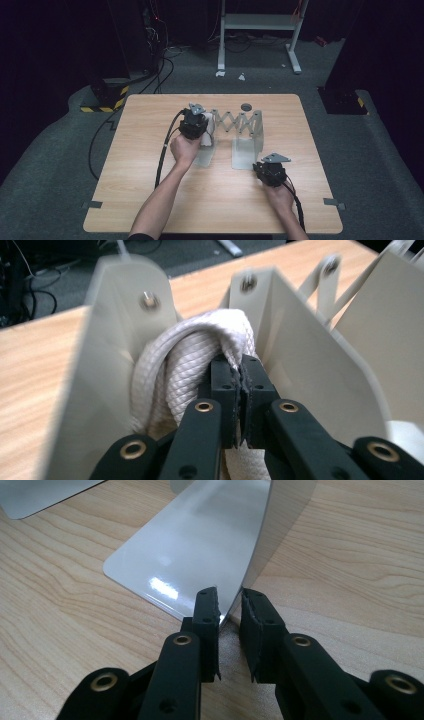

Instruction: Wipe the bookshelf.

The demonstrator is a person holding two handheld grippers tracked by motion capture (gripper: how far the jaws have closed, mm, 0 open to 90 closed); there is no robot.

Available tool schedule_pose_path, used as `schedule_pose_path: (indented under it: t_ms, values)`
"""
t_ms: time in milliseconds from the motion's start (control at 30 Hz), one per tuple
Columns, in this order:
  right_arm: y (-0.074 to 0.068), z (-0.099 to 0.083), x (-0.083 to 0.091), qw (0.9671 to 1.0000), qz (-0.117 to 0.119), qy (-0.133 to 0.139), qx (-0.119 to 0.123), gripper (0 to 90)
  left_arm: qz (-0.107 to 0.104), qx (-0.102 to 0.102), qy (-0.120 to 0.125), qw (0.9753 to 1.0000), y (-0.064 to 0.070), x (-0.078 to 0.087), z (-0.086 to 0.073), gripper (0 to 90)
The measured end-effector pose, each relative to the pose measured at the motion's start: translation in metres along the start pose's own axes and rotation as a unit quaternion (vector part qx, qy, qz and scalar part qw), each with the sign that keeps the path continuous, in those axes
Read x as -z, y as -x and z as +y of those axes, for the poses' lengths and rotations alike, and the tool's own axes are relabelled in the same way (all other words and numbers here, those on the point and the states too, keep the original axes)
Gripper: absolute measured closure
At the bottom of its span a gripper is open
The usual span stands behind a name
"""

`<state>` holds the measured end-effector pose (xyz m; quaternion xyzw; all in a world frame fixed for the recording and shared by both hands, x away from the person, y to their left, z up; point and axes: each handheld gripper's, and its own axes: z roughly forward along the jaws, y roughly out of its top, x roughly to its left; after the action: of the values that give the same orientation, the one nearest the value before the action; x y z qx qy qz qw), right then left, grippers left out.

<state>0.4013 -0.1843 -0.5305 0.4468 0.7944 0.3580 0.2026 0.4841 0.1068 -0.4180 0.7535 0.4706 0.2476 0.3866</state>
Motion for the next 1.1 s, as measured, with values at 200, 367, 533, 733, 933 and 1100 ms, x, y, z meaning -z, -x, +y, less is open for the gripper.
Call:
schedule_pose_path:
  t_ms: [200, 367, 533, 733, 933, 1100]
  values:
    - [0.0, 0.0, 0.0, 1.0, -0.001, 0.0, 0.002, 77.6, 0.002, 0.002, 0.022, 0.9997, -0.005, 0.017, 0.013, 86.5]
    - [0.0, 0.0, 0.0, 1.0, -0.002, 0.0, 0.003, 77.5, 0.006, 0.006, 0.033, 0.9994, -0.009, 0.026, 0.018, 86.5]
    - [0.0, 0.0, 0.0, 1.0, -0.002, 0.0, 0.002, 77.6, 0.006, 0.006, 0.024, 0.9997, -0.009, 0.025, 0.014, 86.5]
    - [-0.001, 0.0, 0.0, 1.0, -0.002, 0.0, 0.002, 77.6, 0.006, 0.004, 0.022, 0.9997, -0.008, 0.023, 0.007, 86.5]
    - [-0.001, 0.0, 0.0, 1.0, -0.002, 0.0, 0.002, 77.5, 0.008, 0.001, 0.017, 0.9998, -0.007, 0.021, 0.0, 86.5]
    - [-0.001, 0.0, 0.0, 1.0, -0.002, 0.0, 0.001, 77.6, 0.008, -0.001, 0.017, 0.9998, -0.007, 0.022, -0.003, 86.5]
